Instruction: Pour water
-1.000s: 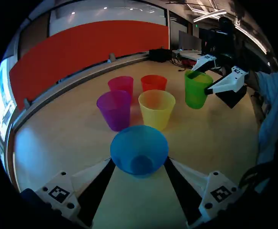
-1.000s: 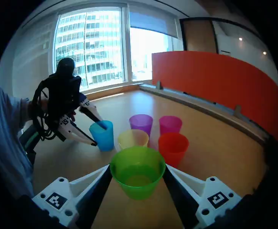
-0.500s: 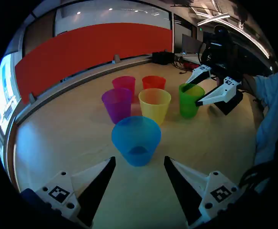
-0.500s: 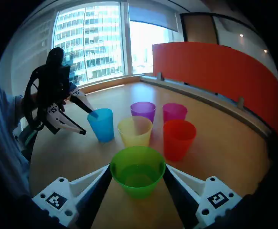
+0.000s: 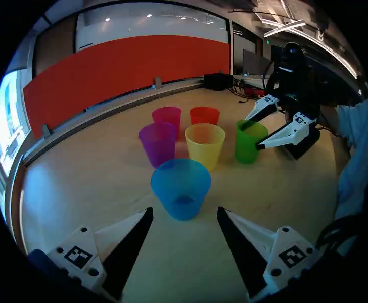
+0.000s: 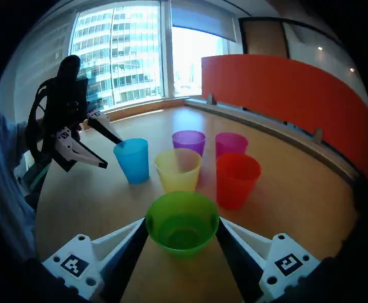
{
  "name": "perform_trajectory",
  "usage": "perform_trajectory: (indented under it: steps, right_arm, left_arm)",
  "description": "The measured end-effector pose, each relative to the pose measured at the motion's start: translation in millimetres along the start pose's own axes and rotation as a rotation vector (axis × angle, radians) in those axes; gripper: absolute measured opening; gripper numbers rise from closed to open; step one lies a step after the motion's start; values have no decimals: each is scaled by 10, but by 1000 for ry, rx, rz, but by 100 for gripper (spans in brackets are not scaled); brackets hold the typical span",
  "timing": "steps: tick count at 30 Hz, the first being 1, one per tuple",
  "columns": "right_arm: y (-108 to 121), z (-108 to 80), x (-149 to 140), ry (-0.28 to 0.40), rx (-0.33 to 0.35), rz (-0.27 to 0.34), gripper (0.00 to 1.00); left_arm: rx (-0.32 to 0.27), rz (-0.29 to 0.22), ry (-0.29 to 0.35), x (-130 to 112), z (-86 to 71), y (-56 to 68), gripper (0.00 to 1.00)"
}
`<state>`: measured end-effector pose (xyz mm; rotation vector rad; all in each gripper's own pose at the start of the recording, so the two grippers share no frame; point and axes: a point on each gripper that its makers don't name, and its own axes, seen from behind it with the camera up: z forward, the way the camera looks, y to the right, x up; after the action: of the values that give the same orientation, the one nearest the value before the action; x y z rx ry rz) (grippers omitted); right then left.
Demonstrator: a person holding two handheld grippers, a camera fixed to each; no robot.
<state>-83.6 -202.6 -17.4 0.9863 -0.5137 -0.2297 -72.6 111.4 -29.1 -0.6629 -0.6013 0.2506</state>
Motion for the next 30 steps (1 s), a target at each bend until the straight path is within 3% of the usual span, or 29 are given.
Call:
perform_trajectory:
  steps: [7,13,30]
  right_arm:
    - [15,-36,-49,-7,-13,2,100]
    - [29,-131,-95,-14,-33,1,100]
    - [82,-671,-182,12,-130,13,100]
  left_arm:
    - [0,-3,3,13,-13,31,94]
    - [3,-28,16,32,-75,37,94]
    - [103,-37,104,84,-309,-93,94]
